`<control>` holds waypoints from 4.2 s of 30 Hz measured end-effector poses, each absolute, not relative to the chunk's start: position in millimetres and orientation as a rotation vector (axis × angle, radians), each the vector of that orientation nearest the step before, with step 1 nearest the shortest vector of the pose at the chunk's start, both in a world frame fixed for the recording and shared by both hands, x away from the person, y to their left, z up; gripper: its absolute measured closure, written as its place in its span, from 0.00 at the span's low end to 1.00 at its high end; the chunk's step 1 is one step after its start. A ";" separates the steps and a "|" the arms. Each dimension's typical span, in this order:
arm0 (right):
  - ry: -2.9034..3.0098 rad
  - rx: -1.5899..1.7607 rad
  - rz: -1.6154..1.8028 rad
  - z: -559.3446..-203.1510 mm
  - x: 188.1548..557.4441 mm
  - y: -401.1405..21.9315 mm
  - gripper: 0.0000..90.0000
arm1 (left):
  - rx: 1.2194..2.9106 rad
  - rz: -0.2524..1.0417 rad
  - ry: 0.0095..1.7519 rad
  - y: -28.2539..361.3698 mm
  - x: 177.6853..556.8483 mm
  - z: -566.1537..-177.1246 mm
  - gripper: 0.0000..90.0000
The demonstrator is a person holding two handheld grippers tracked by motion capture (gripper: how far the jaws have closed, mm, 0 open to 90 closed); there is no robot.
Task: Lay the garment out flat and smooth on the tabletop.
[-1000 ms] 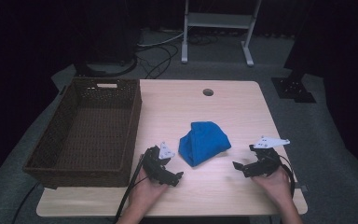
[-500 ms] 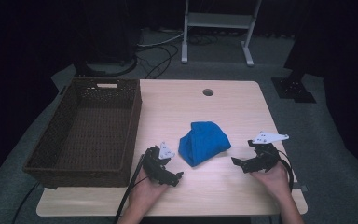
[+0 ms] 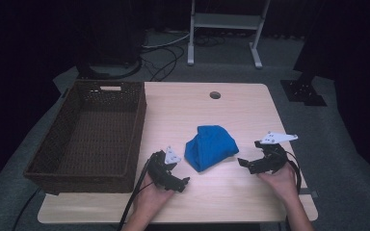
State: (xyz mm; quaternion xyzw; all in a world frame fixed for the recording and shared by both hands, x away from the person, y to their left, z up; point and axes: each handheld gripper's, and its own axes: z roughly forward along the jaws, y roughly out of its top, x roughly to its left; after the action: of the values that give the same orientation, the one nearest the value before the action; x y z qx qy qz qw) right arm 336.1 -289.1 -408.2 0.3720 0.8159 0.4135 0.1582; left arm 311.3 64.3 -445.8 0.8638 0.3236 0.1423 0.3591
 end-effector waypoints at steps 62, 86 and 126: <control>2.398 0.965 1.204 -388.5 392.0 -214.4 0.00 | 2.223 0.374 0.846 63.8 312.1 -445.8 0.00; 2.402 0.957 1.210 -386.7 414.0 -201.9 0.01 | 2.225 0.373 0.846 63.9 312.1 -445.8 0.00; 2.405 1.010 1.203 -386.8 443.0 -175.9 0.09 | 2.224 0.370 0.846 63.9 312.1 -445.8 0.00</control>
State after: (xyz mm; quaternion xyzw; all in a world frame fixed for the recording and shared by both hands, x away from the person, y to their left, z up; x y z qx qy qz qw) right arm 443.0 -175.9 -386.8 0.3485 0.8296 0.4150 0.1342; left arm 312.1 63.9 -445.8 0.8621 0.3281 0.1435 0.3586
